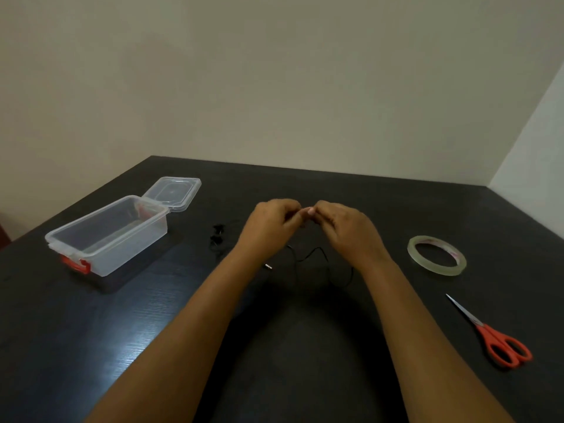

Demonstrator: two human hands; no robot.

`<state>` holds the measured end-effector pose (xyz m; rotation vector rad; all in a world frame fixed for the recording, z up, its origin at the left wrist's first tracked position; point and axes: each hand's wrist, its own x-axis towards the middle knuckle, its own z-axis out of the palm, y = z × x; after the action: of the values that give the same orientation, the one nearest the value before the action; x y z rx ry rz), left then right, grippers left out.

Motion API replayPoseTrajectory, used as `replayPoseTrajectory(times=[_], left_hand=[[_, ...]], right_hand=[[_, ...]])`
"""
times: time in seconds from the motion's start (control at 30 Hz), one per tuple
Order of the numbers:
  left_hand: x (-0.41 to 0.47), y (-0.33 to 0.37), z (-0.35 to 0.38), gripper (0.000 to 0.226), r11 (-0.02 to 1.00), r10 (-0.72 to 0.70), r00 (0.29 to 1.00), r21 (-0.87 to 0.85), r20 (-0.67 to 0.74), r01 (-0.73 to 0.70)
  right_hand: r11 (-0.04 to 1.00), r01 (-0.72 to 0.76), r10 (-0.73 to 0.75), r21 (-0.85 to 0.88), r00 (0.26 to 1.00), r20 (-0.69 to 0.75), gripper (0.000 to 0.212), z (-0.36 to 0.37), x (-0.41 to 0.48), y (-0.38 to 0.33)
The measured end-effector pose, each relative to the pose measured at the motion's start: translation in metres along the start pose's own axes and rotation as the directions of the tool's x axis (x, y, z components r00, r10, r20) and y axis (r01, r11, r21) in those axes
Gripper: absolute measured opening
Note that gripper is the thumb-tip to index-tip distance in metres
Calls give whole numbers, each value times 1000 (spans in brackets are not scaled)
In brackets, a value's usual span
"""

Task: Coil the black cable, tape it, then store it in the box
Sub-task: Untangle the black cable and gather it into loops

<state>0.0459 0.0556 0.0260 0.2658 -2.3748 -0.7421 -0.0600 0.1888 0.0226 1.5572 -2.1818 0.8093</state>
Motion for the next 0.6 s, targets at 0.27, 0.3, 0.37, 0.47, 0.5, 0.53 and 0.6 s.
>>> replayPoseTrajectory(times=[0.27,0.3,0.37,0.47,0.5,0.53,0.6], left_hand=[[3,-37,-46,31,839,-489,816,-421,-307,344],[3,-41,-47,30,756,-591,746,-535,-307,378],[3,-49,-47,32,570,-757,605,-704,-248,424],[3,-59,-38,26,633,-746,616,-556,-252,539],[3,-61,-33,20,729,-677,678,-384,-286,566],[1,-59,-28,15,810,-585,743,-207,-325,548],[-1,-50,-20,20,934,-307,863,47,-400,355]], right_hand=[[980,-139,130,-141,989,-73,25,-8,-6,23],[975,-168,156,-147,984,-85,24,-8,-7,27],[969,-218,206,-114,973,-101,22,-8,-10,33],[968,-249,246,-32,965,-88,19,-3,-10,33],[970,-240,237,-28,967,-91,20,0,-9,30],[975,-221,217,-35,972,-95,21,2,-8,27],[984,-171,166,-49,981,-99,22,4,-5,20]])
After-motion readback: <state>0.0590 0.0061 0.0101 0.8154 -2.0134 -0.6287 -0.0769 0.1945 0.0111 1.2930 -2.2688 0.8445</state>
